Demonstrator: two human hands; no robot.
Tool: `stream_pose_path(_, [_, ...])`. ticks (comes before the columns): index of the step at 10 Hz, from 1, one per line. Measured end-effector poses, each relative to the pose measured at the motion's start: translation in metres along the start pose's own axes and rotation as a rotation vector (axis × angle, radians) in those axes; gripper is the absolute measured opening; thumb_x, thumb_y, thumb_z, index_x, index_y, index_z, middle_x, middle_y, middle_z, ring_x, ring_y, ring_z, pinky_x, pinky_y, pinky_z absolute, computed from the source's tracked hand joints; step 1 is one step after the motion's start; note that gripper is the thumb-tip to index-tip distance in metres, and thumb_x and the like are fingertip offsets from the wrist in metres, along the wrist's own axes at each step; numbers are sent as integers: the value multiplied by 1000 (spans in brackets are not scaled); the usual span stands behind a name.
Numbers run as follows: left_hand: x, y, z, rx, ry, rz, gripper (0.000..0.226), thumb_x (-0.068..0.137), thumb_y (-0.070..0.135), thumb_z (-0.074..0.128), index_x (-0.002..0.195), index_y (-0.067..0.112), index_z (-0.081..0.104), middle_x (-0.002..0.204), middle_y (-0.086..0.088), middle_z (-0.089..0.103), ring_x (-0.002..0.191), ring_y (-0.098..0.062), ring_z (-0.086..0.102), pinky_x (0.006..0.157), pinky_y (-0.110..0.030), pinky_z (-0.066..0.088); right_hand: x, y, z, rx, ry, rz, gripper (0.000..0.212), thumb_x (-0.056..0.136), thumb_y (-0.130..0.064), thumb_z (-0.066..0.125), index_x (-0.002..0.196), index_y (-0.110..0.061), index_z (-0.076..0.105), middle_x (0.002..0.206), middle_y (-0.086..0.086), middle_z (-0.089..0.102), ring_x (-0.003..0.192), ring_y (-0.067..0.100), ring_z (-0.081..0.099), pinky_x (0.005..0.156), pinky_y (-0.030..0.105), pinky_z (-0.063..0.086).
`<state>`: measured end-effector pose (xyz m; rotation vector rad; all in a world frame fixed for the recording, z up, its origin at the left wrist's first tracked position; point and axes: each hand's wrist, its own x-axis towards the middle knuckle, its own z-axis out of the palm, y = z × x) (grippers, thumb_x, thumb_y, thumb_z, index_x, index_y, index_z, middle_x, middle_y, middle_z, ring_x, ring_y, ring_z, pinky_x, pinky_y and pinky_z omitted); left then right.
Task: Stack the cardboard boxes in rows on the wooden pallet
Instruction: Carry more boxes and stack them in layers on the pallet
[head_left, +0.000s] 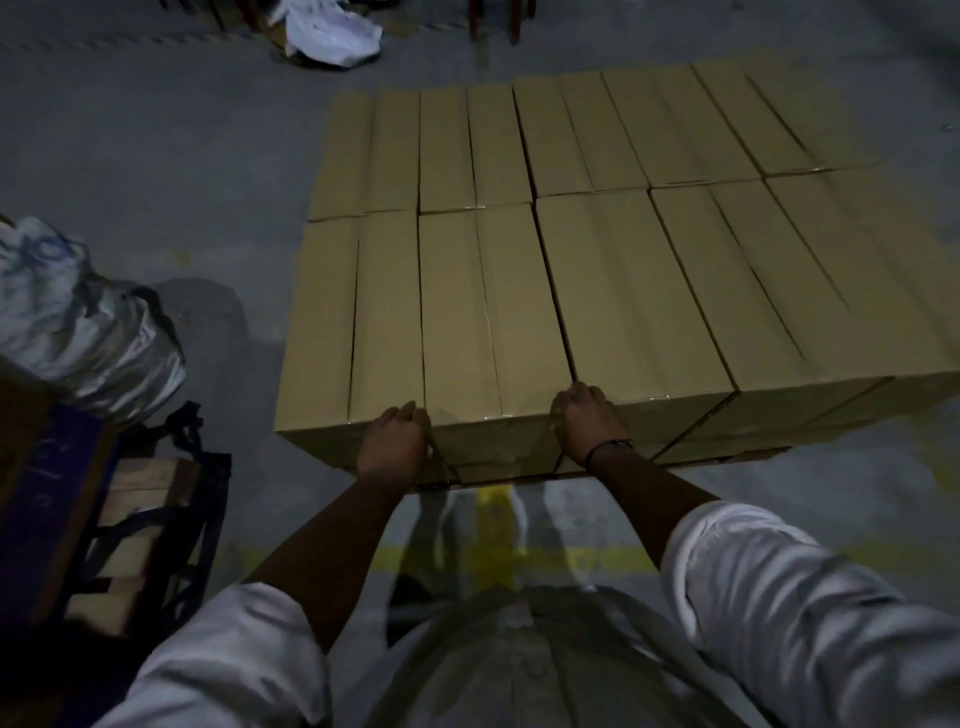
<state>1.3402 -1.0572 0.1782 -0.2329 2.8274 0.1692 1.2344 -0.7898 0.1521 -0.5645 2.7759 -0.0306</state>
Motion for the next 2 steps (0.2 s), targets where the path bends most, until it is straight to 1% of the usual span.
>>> stream_pose_path(1, [-12, -4, -12, -11, 3, -40, 49, 92, 29, 67, 138, 15, 55, 150, -7, 48, 134, -29, 45, 104, -42, 44, -7, -15, -7, 22, -12, -48, 41, 95, -30, 58, 130, -10, 55, 139, 16, 47, 125, 36, 45, 98, 44, 47])
stream_pose_path(2, [-47, -18, -9, 12, 44, -138, 48, 92, 36, 65, 135, 16, 58, 142, -8, 56, 125, -31, 54, 98, -39, 49, -22, -38, -8, 30, -31, -149, 46, 96, -36, 56, 134, -10, 53, 141, 15, 44, 127, 35, 43, 102, 45, 45])
